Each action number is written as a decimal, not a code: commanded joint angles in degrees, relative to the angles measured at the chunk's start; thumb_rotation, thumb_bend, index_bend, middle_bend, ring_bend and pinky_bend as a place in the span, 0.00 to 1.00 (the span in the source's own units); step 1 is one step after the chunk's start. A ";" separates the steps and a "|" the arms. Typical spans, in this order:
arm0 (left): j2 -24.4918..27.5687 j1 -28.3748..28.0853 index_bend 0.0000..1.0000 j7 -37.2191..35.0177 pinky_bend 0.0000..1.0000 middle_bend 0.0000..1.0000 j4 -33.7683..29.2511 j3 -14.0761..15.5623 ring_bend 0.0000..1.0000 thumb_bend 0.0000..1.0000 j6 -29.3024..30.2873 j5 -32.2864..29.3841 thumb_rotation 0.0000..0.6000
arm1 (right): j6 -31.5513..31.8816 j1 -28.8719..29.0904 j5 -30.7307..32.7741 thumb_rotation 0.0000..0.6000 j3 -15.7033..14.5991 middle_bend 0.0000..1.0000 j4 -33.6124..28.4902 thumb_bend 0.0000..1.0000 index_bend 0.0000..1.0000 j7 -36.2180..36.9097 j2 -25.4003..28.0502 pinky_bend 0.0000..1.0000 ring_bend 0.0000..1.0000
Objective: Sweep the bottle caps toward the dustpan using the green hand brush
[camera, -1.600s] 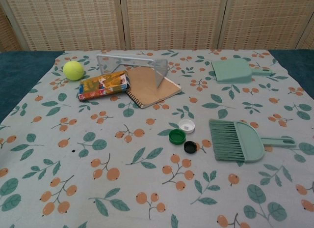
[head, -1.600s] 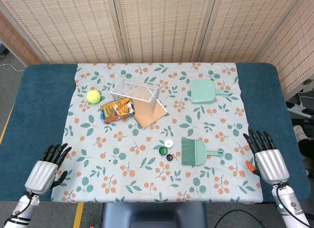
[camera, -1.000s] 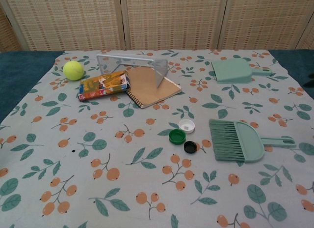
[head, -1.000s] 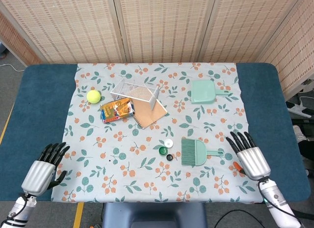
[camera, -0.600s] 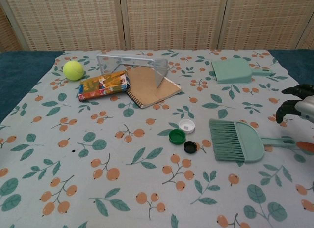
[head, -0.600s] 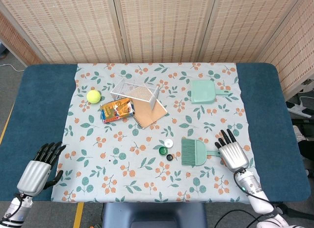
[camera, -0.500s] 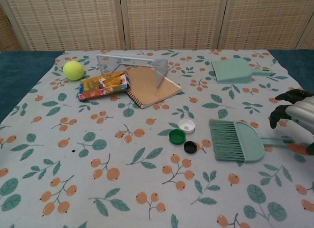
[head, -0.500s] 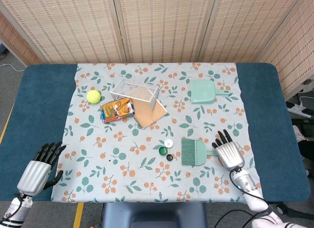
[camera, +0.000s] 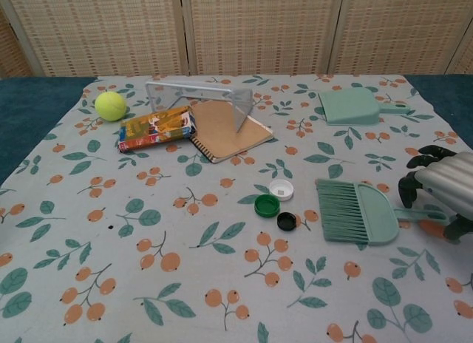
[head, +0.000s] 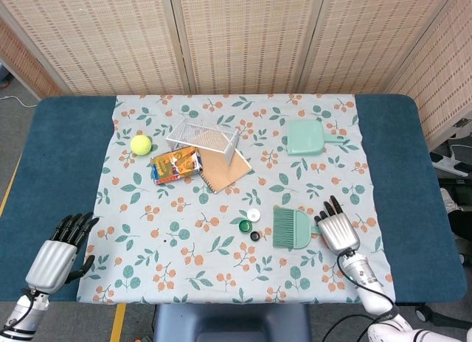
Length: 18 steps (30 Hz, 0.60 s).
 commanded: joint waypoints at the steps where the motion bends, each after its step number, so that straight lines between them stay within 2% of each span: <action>1: 0.03 0.00 0.00 0.04 0.08 0.00 -0.07 -0.04 0.00 0.39 -0.06 -0.07 1.00 | -0.17 0.05 0.62 1.00 0.01 0.41 0.30 0.27 0.49 0.04 -0.37 0.00 0.16; 6: 0.08 0.00 0.00 0.25 0.08 0.00 -0.20 -0.10 0.00 0.39 -0.13 -0.16 1.00 | -0.60 0.34 1.33 1.00 -0.04 0.43 0.27 0.29 0.52 0.36 -0.51 0.00 0.19; 13: 0.17 0.08 0.00 0.17 0.08 0.00 -0.28 -0.10 0.00 0.39 0.00 -0.09 1.00 | 2.69 -0.02 -0.59 1.00 -0.20 0.64 -0.57 0.37 0.80 2.02 -0.44 0.00 0.40; 18: 0.29 0.15 0.00 -0.01 0.08 0.00 -0.28 -0.11 0.00 0.39 0.19 0.01 1.00 | 5.45 -0.49 -3.11 1.00 -0.78 0.72 -1.22 0.41 0.90 3.46 0.62 0.00 0.49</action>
